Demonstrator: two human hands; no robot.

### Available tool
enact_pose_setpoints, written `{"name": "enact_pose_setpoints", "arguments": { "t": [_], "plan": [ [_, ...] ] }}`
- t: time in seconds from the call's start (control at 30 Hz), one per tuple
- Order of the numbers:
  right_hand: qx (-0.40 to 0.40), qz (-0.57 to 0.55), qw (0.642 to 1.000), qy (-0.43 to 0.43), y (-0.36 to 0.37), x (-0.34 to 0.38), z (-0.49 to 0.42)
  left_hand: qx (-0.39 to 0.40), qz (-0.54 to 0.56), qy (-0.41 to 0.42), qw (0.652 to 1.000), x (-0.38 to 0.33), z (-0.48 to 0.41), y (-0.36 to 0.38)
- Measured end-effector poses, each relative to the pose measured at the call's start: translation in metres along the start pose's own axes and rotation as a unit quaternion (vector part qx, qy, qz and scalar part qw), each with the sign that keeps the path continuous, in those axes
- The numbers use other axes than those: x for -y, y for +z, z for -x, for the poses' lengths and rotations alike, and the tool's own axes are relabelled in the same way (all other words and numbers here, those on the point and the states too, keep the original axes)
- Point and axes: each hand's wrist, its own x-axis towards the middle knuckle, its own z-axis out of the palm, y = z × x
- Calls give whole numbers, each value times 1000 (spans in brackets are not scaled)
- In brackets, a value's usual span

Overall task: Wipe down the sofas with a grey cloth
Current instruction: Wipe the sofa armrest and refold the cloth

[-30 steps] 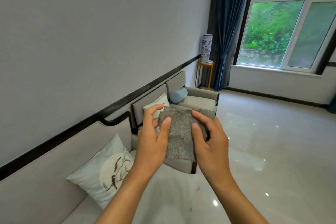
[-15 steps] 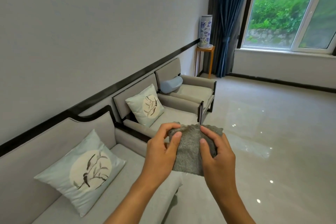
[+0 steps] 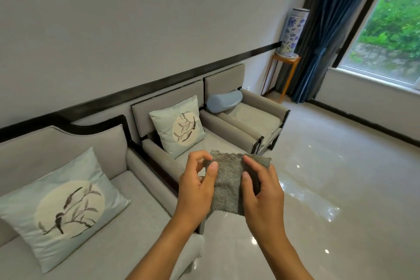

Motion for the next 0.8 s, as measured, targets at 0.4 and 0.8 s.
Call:
{"name": "enact_pose_setpoints", "arguments": {
  "t": [0.4,0.8],
  "plan": [
    [167,-43,985,-24,76,-99,-150,-82,-60,-86,991,89,-127,37],
    [455,-42,889,21,208,-271,-243,-194,-51,-260,945,255,-201,78]
  ]
}}
